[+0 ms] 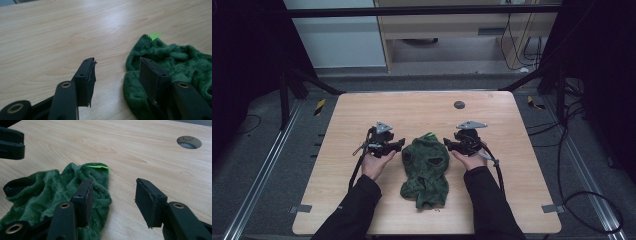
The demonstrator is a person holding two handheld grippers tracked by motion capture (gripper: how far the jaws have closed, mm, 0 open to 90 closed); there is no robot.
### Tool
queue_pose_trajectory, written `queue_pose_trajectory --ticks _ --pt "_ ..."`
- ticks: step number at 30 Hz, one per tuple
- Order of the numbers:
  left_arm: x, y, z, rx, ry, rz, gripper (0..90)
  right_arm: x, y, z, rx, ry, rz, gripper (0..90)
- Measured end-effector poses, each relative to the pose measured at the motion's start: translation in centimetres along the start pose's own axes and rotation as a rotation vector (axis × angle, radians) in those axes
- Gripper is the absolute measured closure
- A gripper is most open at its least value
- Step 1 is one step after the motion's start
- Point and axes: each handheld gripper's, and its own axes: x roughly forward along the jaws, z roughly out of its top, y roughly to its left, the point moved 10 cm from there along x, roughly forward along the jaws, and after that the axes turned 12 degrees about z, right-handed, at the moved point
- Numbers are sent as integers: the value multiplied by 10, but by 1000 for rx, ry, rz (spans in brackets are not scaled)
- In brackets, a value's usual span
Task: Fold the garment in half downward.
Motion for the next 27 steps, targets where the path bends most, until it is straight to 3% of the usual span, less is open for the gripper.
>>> queue_pose_trajectory --ticks 5,6,20,27 --pt "9 -8 -5 -5 25 -15 493 7 1 -2 6 11 4 507" --pt "13 -11 -7 10 36 -15 498 10 1 -5 8 23 5 518" --pt "32 -18 -27 25 138 -34 610 30 4 -24 30 85 36 564" --pt "33 -21 -30 11 146 -48 670 39 2 -34 48 118 46 584"
